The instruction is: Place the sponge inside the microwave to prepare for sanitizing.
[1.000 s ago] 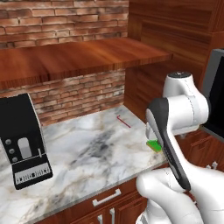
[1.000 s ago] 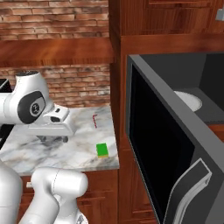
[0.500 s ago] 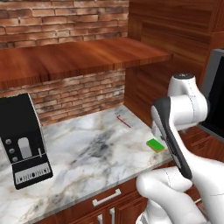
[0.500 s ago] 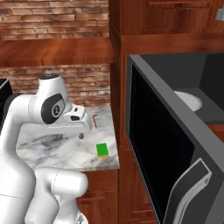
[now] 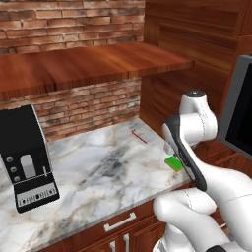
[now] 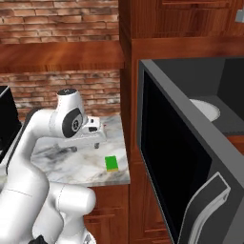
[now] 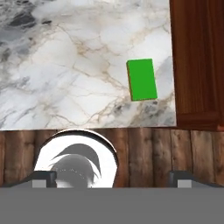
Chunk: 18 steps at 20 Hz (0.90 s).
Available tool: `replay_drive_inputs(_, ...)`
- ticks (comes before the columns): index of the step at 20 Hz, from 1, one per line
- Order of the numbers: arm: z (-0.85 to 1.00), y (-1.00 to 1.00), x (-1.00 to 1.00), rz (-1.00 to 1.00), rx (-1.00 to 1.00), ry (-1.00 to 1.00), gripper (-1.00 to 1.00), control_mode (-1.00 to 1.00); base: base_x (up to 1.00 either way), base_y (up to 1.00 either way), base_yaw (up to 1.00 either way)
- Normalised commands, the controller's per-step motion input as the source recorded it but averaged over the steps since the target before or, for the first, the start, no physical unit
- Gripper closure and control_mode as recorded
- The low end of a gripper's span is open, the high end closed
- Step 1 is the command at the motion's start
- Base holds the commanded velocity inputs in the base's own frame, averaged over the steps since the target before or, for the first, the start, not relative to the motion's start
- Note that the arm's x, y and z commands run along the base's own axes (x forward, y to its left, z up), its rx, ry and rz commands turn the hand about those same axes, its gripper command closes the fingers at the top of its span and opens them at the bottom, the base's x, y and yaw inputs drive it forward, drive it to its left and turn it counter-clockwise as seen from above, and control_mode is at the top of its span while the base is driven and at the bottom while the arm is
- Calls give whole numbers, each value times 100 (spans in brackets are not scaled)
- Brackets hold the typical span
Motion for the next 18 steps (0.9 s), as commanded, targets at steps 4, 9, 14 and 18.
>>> replay_drive_inputs(4, -60, -3, 75, 2, 0, 0, -100, -100, 0, 0, 0)
replay_drive_inputs(9, -58, -9, 78, 0, -3, 0, -100, -100, 0, 0, 0)
replay_drive_inputs(14, -36, -6, 66, 0, -3, 0, -100, -100, 0, 0, 0)
replay_drive_inputs(18, -38, -15, 42, -1, 0, 0, -100, -100, 0, 0, 0)
